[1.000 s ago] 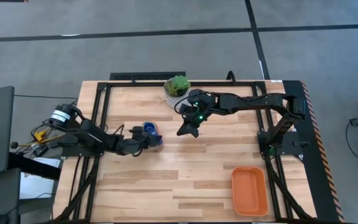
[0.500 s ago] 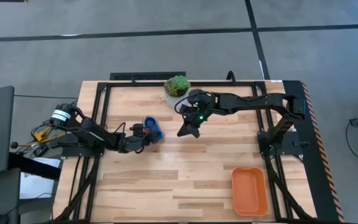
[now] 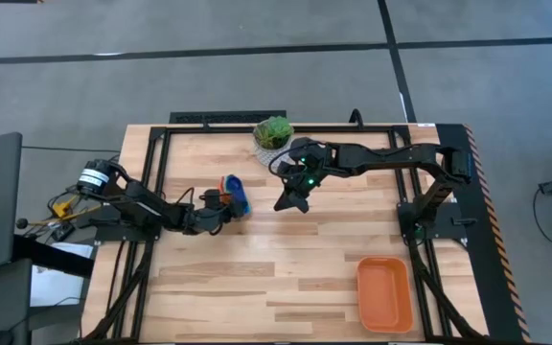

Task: Nest measuring cups in basket
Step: Put the stacked measuring cups into the orange bin

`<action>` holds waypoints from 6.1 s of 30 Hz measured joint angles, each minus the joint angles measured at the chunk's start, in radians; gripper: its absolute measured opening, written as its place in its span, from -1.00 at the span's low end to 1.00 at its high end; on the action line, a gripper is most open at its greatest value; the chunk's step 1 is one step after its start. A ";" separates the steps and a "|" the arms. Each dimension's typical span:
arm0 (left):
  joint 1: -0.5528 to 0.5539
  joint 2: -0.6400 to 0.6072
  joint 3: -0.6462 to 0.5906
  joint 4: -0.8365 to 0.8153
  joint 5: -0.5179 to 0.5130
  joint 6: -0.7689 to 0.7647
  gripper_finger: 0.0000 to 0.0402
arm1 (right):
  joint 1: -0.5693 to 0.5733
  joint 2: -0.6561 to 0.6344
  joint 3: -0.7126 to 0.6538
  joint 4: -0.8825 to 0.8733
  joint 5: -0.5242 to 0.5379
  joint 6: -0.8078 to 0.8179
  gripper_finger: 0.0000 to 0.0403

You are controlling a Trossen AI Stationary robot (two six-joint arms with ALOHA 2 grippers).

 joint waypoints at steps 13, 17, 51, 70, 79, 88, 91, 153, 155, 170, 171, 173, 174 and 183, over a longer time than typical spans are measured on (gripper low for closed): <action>0.012 0.003 -0.003 0.146 0.178 0.193 -0.66 | -0.043 -0.153 0.001 -0.052 0.074 -0.012 -0.67; 0.034 0.003 -0.003 0.236 0.334 0.270 -0.66 | -0.062 -0.236 0.001 -0.128 0.117 0.003 -0.67; 0.172 0.564 1.109 -0.231 1.763 0.763 -0.65 | 0.677 -0.621 0.002 -0.390 1.092 0.608 -0.67; 0.109 1.060 1.879 -0.238 1.847 0.569 -0.65 | 0.733 -0.722 0.002 -0.440 1.157 0.610 -0.68; 0.054 1.080 1.872 -0.356 1.696 0.707 -0.65 | 0.733 -0.713 0.002 -0.444 1.157 0.610 -0.68; 0.027 1.080 1.872 -0.367 1.592 0.819 -0.65 | 0.733 -0.709 0.002 -0.443 1.158 0.625 -0.68; 0.010 1.080 1.872 -0.366 1.581 0.860 -0.65 | 0.733 -0.709 0.002 -0.442 1.158 0.626 -0.68; 0.161 1.178 1.894 -0.231 1.896 0.303 -0.17 | 0.719 -0.710 0.002 -0.400 1.238 0.588 -0.68; 0.164 1.178 1.894 -0.232 1.906 0.293 -0.17 | 0.719 -0.710 0.002 -0.399 1.245 0.588 -0.68; 0.161 1.178 1.894 -0.232 1.950 0.263 -0.17 | 0.719 -0.710 0.002 -0.399 1.263 0.592 -0.68; 0.167 1.178 1.894 -0.232 1.955 0.263 -0.17 | 0.719 -0.710 0.002 -0.400 1.263 0.592 -0.68; 0.180 1.177 1.894 -0.233 1.960 0.263 -0.17 | 0.719 -0.710 0.002 -0.399 1.263 0.594 -0.68; 0.184 1.177 1.894 -0.233 1.960 0.263 -0.17 | 0.719 -0.710 0.002 -0.399 1.263 0.595 -0.68; 0.164 1.170 1.890 -0.289 1.951 0.320 -0.17 | 0.719 -0.710 0.002 -0.400 1.287 0.599 -0.68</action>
